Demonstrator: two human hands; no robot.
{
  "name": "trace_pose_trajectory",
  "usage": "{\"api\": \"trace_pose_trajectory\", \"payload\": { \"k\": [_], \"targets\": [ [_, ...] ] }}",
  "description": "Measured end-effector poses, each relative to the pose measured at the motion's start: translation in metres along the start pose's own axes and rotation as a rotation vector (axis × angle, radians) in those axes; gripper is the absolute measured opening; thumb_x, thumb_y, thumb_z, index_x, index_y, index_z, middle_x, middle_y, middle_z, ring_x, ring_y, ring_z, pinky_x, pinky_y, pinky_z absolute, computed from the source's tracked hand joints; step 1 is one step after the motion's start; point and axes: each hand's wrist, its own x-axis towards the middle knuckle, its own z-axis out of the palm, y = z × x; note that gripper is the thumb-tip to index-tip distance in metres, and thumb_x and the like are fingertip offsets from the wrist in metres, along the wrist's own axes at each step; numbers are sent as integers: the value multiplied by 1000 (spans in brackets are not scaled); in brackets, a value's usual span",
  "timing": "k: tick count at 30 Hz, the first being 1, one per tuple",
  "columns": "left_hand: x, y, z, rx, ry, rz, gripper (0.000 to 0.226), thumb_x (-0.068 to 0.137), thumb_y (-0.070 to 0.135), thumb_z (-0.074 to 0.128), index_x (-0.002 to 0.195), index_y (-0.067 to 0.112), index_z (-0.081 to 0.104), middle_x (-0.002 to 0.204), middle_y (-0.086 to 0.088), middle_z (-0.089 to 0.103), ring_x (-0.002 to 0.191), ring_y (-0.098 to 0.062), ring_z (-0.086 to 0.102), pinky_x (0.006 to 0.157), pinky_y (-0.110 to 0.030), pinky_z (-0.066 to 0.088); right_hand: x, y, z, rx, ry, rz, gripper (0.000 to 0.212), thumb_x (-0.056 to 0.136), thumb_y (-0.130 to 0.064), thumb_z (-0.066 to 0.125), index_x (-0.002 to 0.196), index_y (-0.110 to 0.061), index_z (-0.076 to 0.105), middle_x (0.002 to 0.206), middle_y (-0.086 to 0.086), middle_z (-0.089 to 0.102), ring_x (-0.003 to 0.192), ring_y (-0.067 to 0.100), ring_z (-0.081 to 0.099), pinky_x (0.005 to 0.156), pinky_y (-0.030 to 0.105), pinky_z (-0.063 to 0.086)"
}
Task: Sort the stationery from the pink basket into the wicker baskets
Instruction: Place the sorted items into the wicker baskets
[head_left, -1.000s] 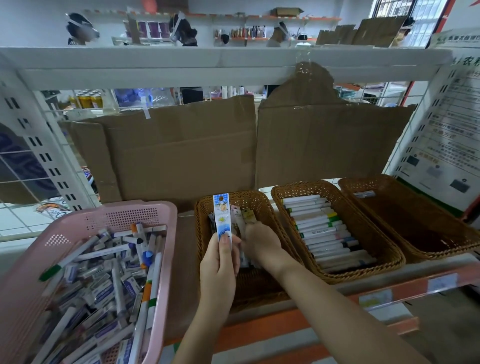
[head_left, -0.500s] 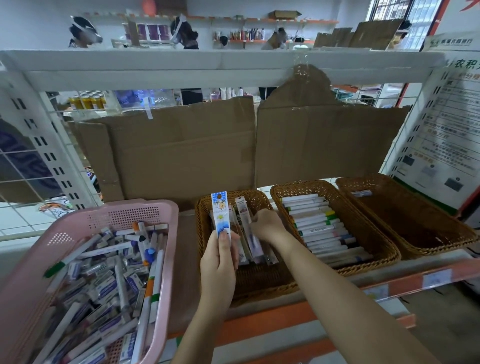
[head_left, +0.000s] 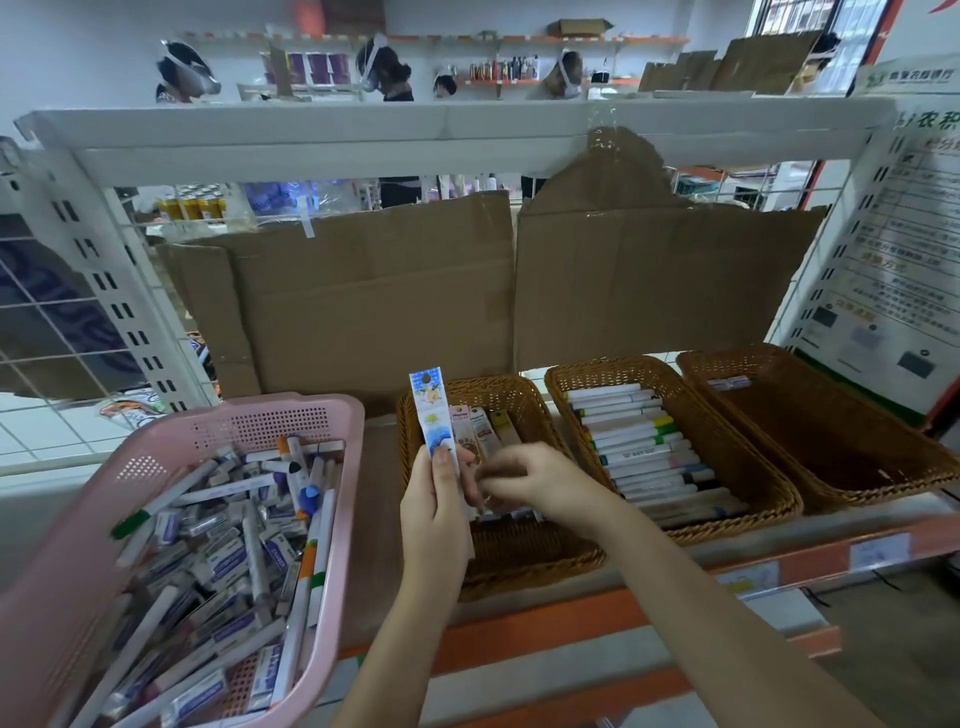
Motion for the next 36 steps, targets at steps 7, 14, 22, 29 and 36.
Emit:
{"api": "trace_pose_trajectory", "payload": {
  "k": [7, 14, 22, 29, 36],
  "targets": [
    [-8, 1, 6, 14, -10, 36, 41, 96, 38, 34, 82, 5, 55, 66, 11, 57, 65, 0, 54, 62, -11, 43, -46, 6, 24, 154, 6, -109, 19, 87, -4, 63, 106, -3, 66, 99, 12, 69, 93, 20, 67, 86, 30, 54],
    [-24, -1, -8, 271, -97, -3, 31, 92, 45, 32, 90, 28, 59, 82, 17, 66, 79, 3, 61, 65, -11, 46, -48, 13, 10, 26, 62, -90, 10, 86, -17, 67, 94, -22, 70, 94, -8, 71, 86, 5, 66, 77, 21, 52],
    [-46, -9, -34, 1246, -437, 553, 37, 91, 36, 38, 67, 27, 64, 62, 13, 60, 56, -9, 60, 55, -22, 46, -3, 19, -27, -415, 196, 162, 17, 94, -13, 55, 104, -2, 64, 83, 8, 65, 64, 13, 61, 51, 17, 48],
    [-44, -10, -35, 1278, -447, 624, 37, 90, 42, 38, 67, 28, 63, 61, 13, 58, 55, -8, 58, 54, -21, 44, 50, 5, -21, -874, 31, 375, 25, 88, -1, 60, 113, 0, 59, 113, 13, 63, 100, 24, 64, 73, 26, 51],
    [-45, -10, -36, 1256, -433, 618, 36, 90, 42, 39, 67, 27, 61, 61, 12, 57, 55, -9, 57, 53, -22, 45, 63, 5, -10, -961, 82, 445, 32, 90, 1, 52, 121, 0, 56, 91, 10, 56, 76, 19, 53, 61, 25, 44]
  ]
}}
